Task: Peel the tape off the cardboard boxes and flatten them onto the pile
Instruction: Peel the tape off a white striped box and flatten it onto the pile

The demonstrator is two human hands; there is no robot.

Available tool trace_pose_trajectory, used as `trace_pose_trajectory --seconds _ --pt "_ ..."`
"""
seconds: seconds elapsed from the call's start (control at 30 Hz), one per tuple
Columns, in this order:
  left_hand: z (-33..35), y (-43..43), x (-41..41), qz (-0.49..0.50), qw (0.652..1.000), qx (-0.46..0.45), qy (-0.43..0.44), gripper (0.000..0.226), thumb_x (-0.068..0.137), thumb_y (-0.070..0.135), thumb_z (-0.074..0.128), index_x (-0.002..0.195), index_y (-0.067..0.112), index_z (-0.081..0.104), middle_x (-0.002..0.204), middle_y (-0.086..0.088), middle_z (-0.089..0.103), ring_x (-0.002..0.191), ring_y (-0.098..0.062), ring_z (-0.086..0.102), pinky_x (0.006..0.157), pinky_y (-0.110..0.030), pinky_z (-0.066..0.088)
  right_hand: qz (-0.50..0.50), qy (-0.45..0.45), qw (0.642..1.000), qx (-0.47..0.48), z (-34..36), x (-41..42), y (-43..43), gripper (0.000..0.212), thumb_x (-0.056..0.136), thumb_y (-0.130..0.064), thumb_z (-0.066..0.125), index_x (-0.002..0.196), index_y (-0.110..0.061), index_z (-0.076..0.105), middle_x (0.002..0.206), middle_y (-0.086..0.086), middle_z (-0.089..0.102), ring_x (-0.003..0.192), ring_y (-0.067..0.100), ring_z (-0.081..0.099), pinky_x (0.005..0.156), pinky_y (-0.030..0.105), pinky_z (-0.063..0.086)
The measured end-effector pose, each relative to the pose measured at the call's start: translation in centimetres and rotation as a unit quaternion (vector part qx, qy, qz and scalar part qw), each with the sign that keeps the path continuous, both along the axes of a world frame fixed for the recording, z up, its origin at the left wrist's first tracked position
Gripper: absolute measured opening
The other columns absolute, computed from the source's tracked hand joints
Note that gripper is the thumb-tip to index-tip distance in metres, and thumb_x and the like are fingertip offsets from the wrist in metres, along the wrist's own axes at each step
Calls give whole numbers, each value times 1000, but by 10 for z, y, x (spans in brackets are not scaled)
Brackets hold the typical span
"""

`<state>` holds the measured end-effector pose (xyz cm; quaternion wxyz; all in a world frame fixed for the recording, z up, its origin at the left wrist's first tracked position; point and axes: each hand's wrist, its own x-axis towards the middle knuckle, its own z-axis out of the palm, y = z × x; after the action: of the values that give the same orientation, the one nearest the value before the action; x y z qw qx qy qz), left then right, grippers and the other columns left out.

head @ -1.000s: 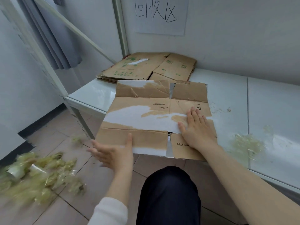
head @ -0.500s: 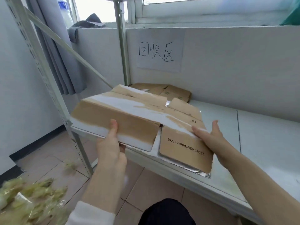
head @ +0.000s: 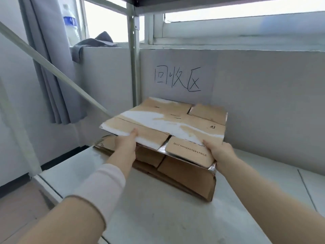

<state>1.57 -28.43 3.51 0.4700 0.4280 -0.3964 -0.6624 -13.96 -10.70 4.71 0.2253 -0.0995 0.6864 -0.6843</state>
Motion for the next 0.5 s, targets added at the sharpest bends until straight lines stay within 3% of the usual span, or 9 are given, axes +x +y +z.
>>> trace_pose_trajectory --seconds 0.07,0.17,0.23,0.3,0.37,0.43,0.5 --pt "-16 -19 -13 -3 998 7 -67 37 88 24 63 118 7 53 115 -4 59 97 -23 55 82 -29 43 -19 48 994 93 -18 -13 -17 47 74 -20 74 112 2 57 114 17 63 100 34 61 90 46 49" --pt "-31 -32 -19 33 976 -13 -215 60 85 33 65 127 -4 44 124 -14 54 108 -30 54 81 -32 42 -9 144 970 197 -36 -18 -23 63 66 -33 76 117 -4 55 117 14 62 106 31 58 83 33 47" --pt "-36 -32 -22 64 961 -48 -263 76 81 35 69 135 -5 33 132 -18 47 117 -33 50 91 -36 42 4 200 947 250 -38 -14 -19 65 70 -38 72 123 -7 52 124 14 57 117 31 49 87 32 41" --pt "-35 -26 -23 92 943 -97 -306 95 79 32 71 146 0 12 148 -21 26 134 -34 30 109 -40 31 14 230 935 269 -35 -11 -15 64 77 -39 66 129 -7 44 132 16 44 127 32 32 99 35 32" --pt "-32 -21 -24 85 897 -166 -402 86 83 36 64 147 7 16 155 -19 9 142 -34 11 116 -42 16 22 253 932 260 -33 -7 -12 65 82 -39 61 134 -10 37 136 15 32 130 30 21 102 36 28" --pt "-27 -21 -25 44 837 -249 -484 61 87 40 55 138 11 40 152 -17 25 142 -33 14 115 -47 15 29 288 920 264 -30 -3 -10 65 85 -42 56 138 -13 34 140 13 26 133 29 16 105 37 26" --pt "-20 -16 -26 3 803 -304 -514 44 92 39 46 129 16 53 143 -11 43 140 -31 22 114 -50 15 37 323 903 281 -26 -3 -12 62 89 -46 48 140 -13 34 144 13 25 135 29 15 108 38 23"
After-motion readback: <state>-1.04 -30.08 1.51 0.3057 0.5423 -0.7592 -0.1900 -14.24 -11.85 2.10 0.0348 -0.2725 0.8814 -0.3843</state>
